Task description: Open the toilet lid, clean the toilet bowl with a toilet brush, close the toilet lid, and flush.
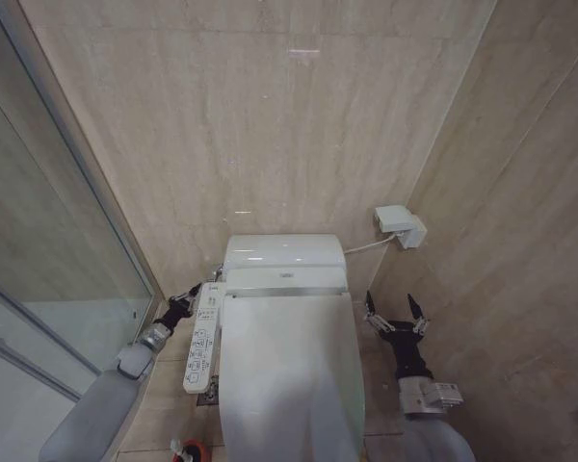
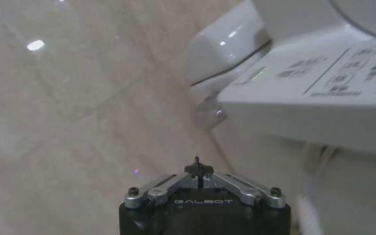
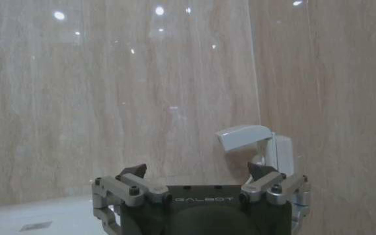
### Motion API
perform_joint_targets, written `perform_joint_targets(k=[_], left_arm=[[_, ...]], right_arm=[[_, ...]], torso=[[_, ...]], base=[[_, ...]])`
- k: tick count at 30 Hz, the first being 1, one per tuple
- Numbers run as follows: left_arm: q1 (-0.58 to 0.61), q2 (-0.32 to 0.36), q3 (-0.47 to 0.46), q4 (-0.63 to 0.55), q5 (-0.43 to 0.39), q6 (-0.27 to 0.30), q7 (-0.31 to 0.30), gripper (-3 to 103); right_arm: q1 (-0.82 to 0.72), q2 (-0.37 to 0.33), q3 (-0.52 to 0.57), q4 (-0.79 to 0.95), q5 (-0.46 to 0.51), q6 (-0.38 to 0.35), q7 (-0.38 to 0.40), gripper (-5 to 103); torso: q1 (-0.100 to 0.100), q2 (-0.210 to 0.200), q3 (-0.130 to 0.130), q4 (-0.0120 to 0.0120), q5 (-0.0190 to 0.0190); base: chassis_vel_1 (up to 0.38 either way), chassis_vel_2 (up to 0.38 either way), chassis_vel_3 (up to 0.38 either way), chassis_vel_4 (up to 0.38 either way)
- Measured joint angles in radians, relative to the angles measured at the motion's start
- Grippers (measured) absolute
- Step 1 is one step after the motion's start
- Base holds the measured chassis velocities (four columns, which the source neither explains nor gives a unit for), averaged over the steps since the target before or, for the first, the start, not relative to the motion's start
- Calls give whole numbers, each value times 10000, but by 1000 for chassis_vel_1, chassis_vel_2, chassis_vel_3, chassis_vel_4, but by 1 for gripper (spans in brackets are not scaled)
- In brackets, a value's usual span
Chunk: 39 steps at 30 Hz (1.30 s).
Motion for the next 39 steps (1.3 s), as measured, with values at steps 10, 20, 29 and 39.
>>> perform_joint_targets(k=[10,20,29,39], left_arm=[[171,646,-16,-1380,404,-94,73,0],[328,609,107,-1721,910,-6,225,0],[66,427,263,-798,890,-326,353,0],[39,297,254,-850,992,-36,137,0]], right_arm=[[0,0,0,0,0,0,0,100],[0,0,0,0,0,0,0,100],[0,0,0,0,0,0,0,100],[0,-1,0,0,0,0,0,100]], torso=[[0,0,-1,-6,3],[0,0,-1,-4,2],[0,0,-1,-3,1],[0,0,0,-4,2]], base=[[0,0,0,0],[0,0,0,0],[0,0,0,0],[0,0,0,0]])
